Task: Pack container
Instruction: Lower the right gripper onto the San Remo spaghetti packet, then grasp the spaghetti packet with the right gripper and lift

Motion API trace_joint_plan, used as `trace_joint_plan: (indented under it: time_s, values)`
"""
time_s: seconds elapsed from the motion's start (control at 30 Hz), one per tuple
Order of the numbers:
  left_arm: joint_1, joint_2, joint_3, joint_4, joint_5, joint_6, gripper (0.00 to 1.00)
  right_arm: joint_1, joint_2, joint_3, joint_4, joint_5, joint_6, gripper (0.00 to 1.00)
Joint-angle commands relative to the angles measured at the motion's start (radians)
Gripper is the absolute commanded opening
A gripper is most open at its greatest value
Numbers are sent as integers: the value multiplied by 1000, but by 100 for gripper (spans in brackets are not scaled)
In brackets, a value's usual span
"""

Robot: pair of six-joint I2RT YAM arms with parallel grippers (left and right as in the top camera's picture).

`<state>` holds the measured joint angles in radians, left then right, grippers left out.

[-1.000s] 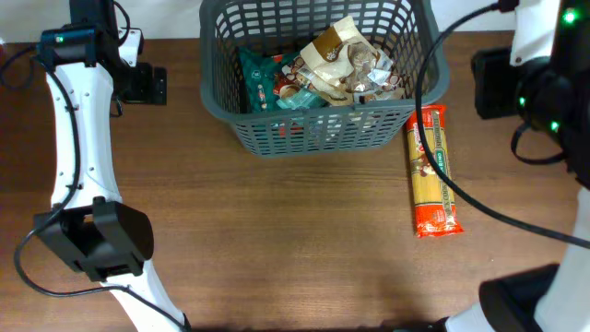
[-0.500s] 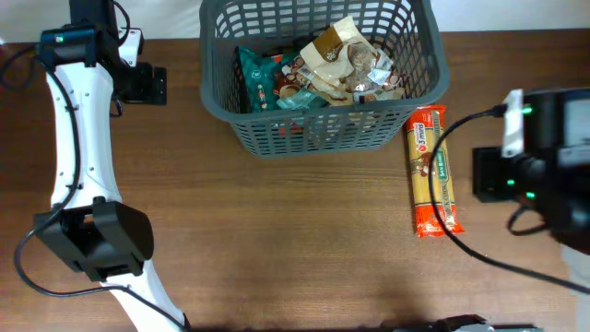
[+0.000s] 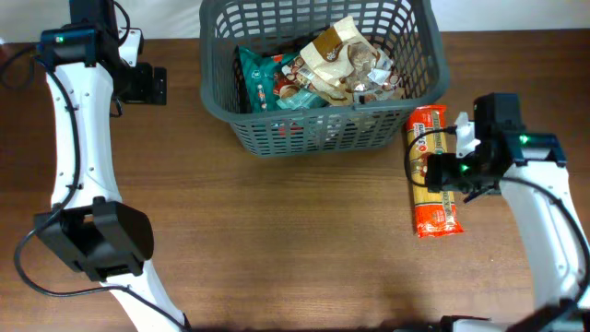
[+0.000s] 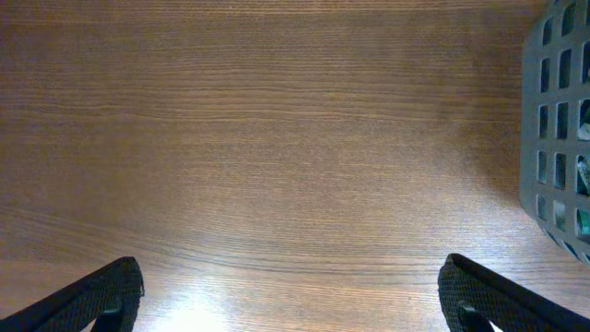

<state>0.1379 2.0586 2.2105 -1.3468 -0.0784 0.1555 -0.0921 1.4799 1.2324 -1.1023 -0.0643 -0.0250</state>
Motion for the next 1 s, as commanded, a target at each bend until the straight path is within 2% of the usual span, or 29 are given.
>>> trace_joint_plan:
  time_s: [0.0,0.17,0.53,0.97]
  values:
    - [3,6,1,0,8,-9,99,-36,48,-10,23,-61,-56,88]
    - [3,6,1,0,8,-9,99,-44,147,-11,26,-68,-84,94]
    - [3,6,1,0,8,-9,99,-48,288,-29,69,-16,-121,94]
    - [3,6,1,0,8,-9,99,-48,313,-148,208,-4,-97,94]
